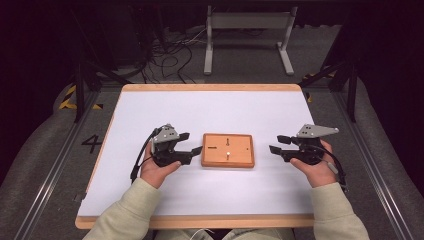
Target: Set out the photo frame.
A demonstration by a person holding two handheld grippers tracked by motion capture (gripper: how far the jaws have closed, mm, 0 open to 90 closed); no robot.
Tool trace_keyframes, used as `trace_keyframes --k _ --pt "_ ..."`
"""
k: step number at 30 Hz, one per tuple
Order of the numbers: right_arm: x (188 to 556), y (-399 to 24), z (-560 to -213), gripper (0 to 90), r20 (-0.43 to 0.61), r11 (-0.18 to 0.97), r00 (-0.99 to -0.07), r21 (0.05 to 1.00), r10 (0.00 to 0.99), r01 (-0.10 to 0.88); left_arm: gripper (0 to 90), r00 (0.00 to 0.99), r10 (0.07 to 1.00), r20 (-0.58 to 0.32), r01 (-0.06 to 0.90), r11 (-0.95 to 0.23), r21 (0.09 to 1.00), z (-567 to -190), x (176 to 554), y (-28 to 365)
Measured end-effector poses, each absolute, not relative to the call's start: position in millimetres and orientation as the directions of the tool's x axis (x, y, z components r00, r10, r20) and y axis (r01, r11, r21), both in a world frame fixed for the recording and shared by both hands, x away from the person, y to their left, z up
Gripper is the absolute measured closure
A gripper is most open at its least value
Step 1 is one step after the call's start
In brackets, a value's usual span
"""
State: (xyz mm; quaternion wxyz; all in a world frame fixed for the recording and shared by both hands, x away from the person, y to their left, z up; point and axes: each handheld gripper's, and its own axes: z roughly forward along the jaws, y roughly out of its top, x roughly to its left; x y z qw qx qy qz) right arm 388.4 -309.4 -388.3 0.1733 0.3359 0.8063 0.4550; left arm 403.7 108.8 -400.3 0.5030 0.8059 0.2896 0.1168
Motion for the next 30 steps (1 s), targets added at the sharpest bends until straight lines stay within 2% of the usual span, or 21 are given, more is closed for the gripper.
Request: trace_keyframes --k 6,13,15,30 --pt "386.4 -316.8 -394.6 47.2 0.048 0.337 -0.693 0.848 0.720 0.409 36.6 0.827 0.553 -0.099 0.338 -0.350 0.873 -402.3 409.9 90.4" --pt "385.8 -318.2 -396.8 46.8 0.059 0.324 -0.684 0.849 0.727 0.418 38.8 0.851 0.516 -0.095 0.321 -0.368 0.873 -405.0 416.2 69.7" --pt "386.1 -317.6 -397.6 46.5 0.060 0.325 -0.686 0.848 0.725 0.418 43.1 0.864 0.494 -0.099 0.313 -0.372 0.874 -406.7 417.4 64.8" --pt "383.0 -322.1 -400.5 45.3 0.074 0.309 -0.672 0.847 0.737 0.432 50.4 0.919 0.373 -0.124 0.289 -0.428 0.856 -428.5 423.0 35.3"
